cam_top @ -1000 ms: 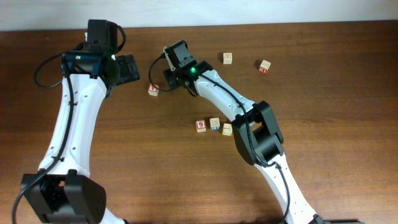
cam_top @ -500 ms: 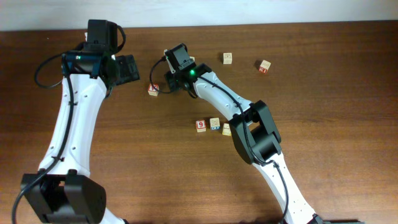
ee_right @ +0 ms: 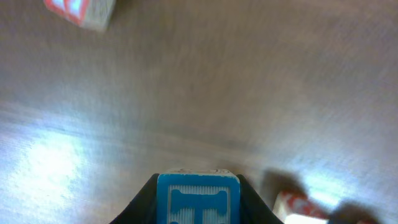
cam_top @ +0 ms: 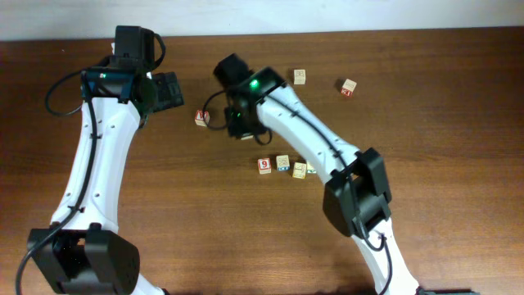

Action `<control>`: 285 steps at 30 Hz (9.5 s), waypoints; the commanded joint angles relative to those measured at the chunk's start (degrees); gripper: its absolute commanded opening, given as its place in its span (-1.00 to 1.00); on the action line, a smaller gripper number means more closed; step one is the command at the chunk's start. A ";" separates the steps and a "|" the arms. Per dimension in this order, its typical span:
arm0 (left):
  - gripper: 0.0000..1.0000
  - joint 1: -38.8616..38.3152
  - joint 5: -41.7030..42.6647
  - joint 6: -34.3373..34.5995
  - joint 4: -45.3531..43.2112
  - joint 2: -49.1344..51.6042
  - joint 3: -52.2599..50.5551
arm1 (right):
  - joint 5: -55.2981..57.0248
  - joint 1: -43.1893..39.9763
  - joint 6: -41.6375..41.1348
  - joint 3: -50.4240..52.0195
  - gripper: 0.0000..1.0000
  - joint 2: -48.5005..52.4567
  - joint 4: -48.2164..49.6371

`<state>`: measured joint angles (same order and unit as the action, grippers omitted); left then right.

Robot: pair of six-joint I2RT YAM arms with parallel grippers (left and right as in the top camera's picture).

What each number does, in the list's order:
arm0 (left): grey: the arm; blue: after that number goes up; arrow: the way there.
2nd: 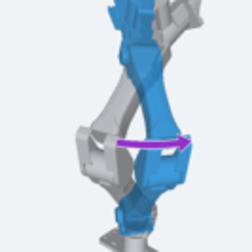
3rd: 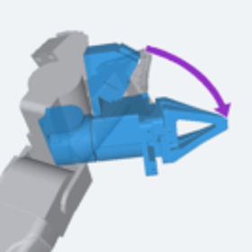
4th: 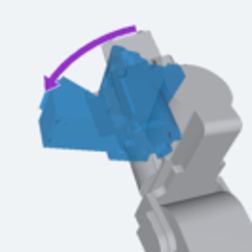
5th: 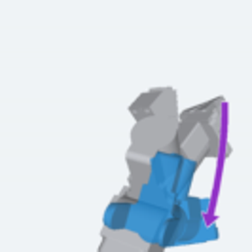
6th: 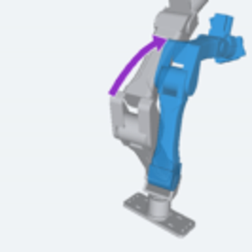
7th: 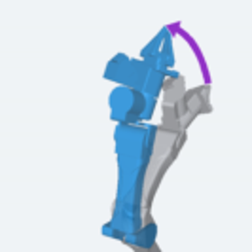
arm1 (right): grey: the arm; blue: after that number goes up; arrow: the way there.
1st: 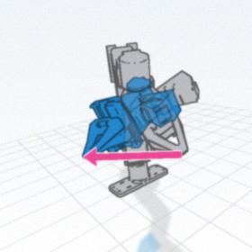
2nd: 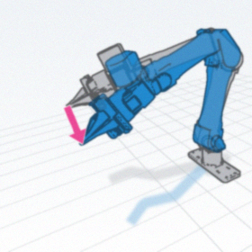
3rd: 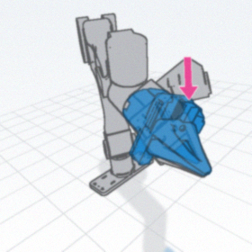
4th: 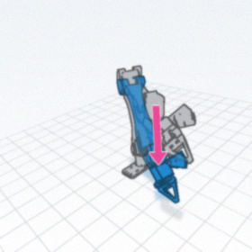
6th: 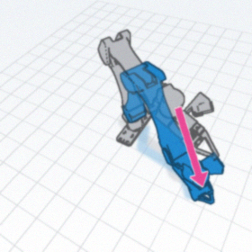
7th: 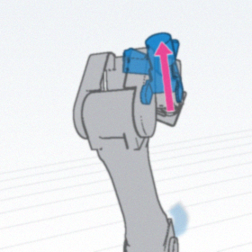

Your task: Rotate 5 blocks

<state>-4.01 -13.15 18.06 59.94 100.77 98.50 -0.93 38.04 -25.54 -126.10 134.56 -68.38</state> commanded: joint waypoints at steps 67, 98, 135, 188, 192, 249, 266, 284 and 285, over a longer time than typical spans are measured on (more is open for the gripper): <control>0.99 0.04 -0.81 0.79 -0.09 0.48 1.14 | -3.10 7.32 5.57 21.07 -0.78 -4.72 10.62; 0.98 0.04 -0.81 0.79 -0.09 0.48 1.14 | 6.45 4.94 -6.27 21.11 -0.78 -3.89 7.26; 0.98 0.04 -0.81 0.79 -0.11 0.48 1.14 | 4.31 1.81 -12.66 18.53 -0.77 -6.99 3.78; 0.98 0.04 -0.81 0.79 -0.09 0.48 1.14 | -11.67 -17.77 -3.52 55.04 -0.82 -29.70 17.44; 0.98 0.04 -0.81 0.79 -0.09 0.48 1.14 | -4.98 -17.79 -6.97 55.74 -0.86 -29.70 16.35; 0.98 0.04 -0.81 0.79 -0.09 0.48 1.14 | -9.40 -22.64 1.27 59.08 -0.74 -29.07 23.58; 0.98 0.04 -0.81 0.79 -0.09 0.48 1.14 | -9.88 -20.70 -0.44 59.36 -0.75 -28.30 29.20; 0.98 0.04 -0.81 0.79 -0.09 0.48 1.14 | -8.52 -19.43 -0.59 59.34 -0.75 -28.26 31.23; 0.98 0.04 -0.81 0.79 -0.09 0.48 1.14 | -8.52 -19.45 -0.59 59.34 -0.76 -28.26 31.28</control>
<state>-4.01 -13.17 18.06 59.94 100.84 98.54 -10.44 18.52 -25.76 -67.37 105.60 -37.34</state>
